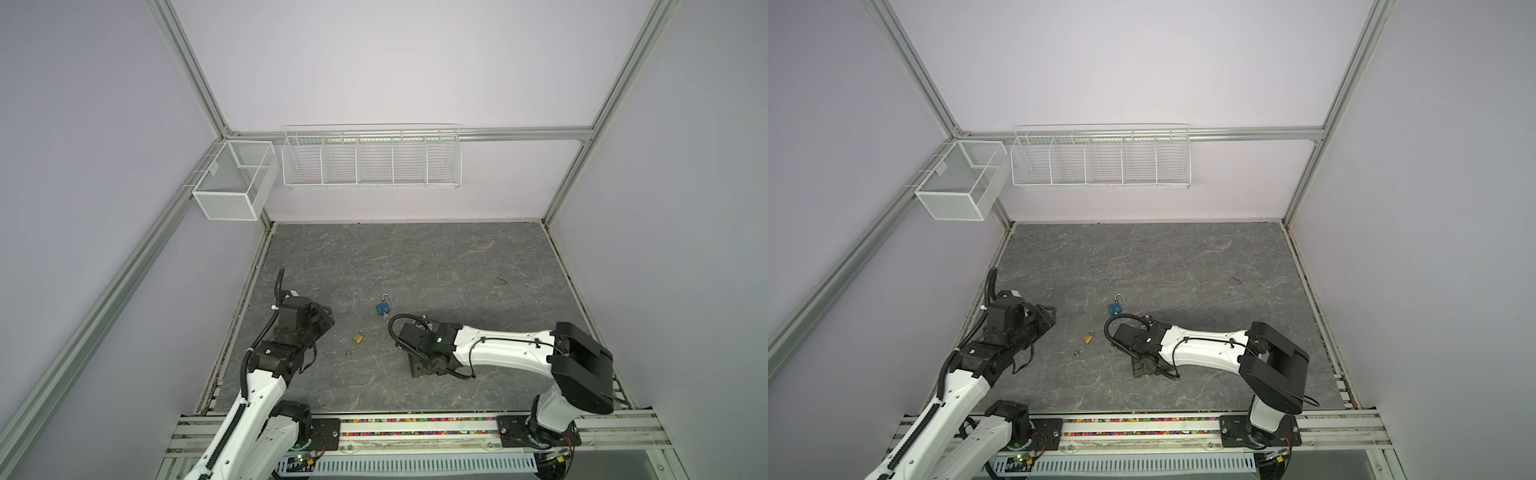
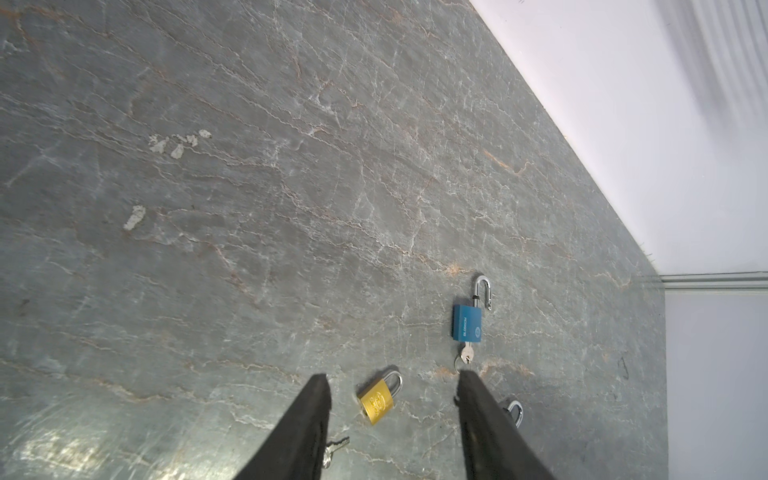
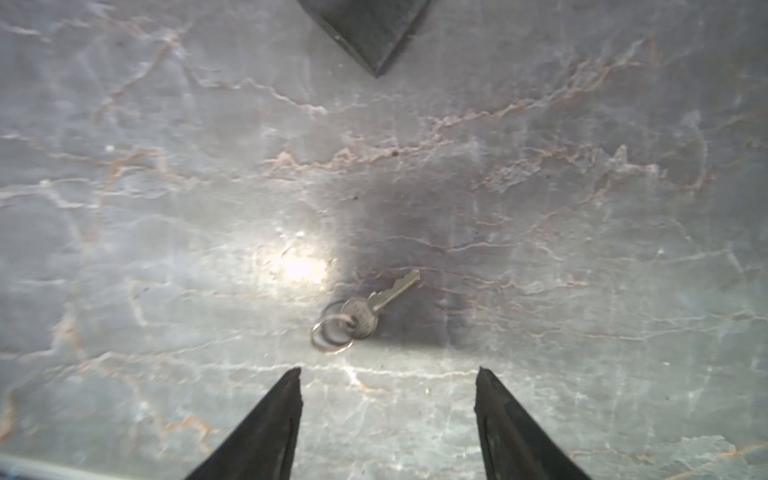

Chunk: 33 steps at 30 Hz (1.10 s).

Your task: Unlock with the key

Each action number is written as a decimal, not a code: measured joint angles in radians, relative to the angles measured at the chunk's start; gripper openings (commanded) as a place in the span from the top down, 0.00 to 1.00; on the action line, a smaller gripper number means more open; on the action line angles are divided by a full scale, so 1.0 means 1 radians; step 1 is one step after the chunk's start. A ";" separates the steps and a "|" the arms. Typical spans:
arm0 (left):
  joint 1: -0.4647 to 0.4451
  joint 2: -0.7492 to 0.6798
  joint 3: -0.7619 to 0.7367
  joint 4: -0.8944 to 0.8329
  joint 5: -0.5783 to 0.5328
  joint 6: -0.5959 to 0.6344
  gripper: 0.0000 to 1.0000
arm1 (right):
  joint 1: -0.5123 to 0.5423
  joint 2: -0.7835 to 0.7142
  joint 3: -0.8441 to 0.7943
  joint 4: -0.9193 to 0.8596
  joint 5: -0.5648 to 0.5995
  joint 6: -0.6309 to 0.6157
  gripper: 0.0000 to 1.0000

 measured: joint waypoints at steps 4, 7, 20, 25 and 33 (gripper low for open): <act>0.000 -0.021 0.004 -0.019 0.007 0.007 0.50 | 0.021 0.025 0.085 -0.052 -0.003 0.028 0.43; 0.000 -0.035 0.004 -0.034 0.013 0.011 0.50 | 0.053 0.072 0.137 -0.035 -0.010 0.074 0.45; 0.000 -0.128 0.004 -0.079 0.018 0.015 0.50 | 0.070 0.150 0.093 -0.007 0.008 0.211 0.59; 0.000 -0.127 0.004 -0.079 0.022 0.019 0.50 | 0.058 0.167 0.092 0.007 0.020 0.220 0.62; 0.000 -0.108 0.004 -0.078 0.024 0.018 0.49 | 0.051 0.168 0.079 0.019 0.028 0.221 0.67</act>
